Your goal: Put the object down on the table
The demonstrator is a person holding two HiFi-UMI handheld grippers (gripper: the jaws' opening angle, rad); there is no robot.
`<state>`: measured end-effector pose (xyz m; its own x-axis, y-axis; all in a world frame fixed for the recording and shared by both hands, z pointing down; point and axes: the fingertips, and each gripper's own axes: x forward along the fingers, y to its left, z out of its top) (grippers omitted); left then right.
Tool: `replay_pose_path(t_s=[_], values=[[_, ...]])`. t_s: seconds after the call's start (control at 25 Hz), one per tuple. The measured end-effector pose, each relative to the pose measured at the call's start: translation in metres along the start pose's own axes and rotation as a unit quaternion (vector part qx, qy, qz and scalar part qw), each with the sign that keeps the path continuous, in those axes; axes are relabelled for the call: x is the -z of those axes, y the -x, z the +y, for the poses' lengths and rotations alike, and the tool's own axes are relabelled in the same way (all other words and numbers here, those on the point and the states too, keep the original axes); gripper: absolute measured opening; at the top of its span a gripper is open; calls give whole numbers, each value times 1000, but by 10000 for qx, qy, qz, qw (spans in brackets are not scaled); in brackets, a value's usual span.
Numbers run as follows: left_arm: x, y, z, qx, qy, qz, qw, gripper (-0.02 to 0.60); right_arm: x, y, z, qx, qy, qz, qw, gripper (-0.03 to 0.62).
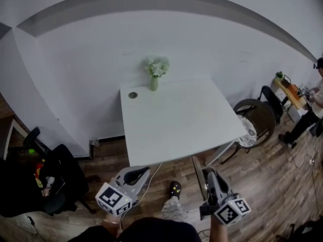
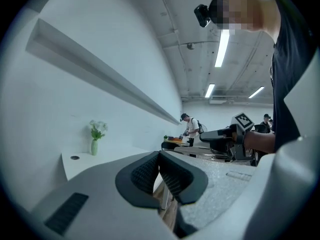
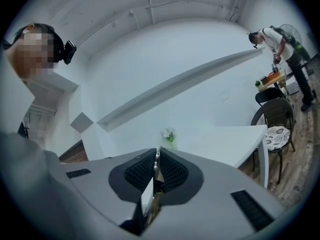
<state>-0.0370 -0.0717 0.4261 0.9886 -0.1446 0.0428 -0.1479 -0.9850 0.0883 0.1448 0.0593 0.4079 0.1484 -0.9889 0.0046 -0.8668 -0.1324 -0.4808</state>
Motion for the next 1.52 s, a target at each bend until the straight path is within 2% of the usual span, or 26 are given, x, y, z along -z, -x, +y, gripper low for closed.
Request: replay_pose_path(t_s=[0.36,0.96,1.16,1.52], values=[[-11,-39,54,-601,29,85,9981,-2,-19,-94,-21,-653,-23,334,9973,18],[-30,-102,99,-1365,3,118,9906,-2,-50,-194,-69,-1426,-74,711,9872,18],[-33,-106,104,-1645,-2,22,9864,-2,-46,-217,-83,-1630,13,927,9823,18],[-26,-91,107,-1857,1,-5,9826,-2,-38,-235,-83,-1743,116,1103,9784,18]])
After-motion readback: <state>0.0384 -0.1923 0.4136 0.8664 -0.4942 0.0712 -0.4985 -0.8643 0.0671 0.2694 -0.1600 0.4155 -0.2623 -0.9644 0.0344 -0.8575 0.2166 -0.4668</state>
